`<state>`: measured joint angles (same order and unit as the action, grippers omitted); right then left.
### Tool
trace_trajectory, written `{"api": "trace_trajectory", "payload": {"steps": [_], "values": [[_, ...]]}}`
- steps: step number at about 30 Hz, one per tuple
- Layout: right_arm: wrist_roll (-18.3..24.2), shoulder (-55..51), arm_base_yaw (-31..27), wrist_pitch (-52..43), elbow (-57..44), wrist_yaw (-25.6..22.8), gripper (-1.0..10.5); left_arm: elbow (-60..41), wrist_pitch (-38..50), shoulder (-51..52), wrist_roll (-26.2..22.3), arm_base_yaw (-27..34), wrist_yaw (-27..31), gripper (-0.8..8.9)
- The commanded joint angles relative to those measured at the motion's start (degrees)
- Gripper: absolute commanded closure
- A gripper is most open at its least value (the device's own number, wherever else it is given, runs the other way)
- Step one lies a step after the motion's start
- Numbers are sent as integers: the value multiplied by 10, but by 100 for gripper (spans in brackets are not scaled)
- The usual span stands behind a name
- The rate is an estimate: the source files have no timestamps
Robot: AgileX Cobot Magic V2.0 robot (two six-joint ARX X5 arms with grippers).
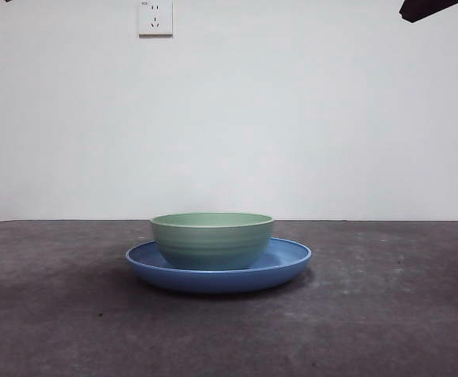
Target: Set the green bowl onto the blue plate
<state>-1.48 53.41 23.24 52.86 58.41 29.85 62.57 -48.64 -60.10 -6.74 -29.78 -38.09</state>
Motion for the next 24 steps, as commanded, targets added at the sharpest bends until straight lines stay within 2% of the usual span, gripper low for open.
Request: {"api": "trace_trajectory", "payload": {"steps": [1,5,13,17,20,24], "values": [[7,4,3,-5,10,1,941,4,8,1,-10,-1,-4,804],[7,4,3,-5,10,1,941,4,66,37,-13,37,47,804],[7,4,3,-5,10,1,941,-14,258,165,-9,208,109,804],[7,4,3,-5,10,2,940,-79,341,246,4,276,215,804],[7,4,3,-5,10,2,941,-151,386,310,3,300,296,804],[7,4,3,-5,10,1,941,-254,410,388,3,318,344,804]]}}
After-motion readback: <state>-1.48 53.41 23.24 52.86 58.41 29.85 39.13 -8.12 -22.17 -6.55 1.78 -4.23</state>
